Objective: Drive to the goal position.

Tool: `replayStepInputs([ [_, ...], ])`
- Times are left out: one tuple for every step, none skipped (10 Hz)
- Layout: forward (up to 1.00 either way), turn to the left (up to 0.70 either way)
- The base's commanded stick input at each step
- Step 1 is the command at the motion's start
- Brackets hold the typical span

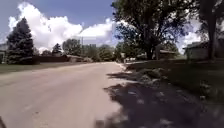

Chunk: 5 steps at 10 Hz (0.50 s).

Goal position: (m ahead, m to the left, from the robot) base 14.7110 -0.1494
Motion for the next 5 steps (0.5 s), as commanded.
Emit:
replayStepInputs([
  [0.70,0.00],
  [0.70,-0.28],
  [0.70,0.00],
  [0.70,0.00],
  [0.70,0.00],
])
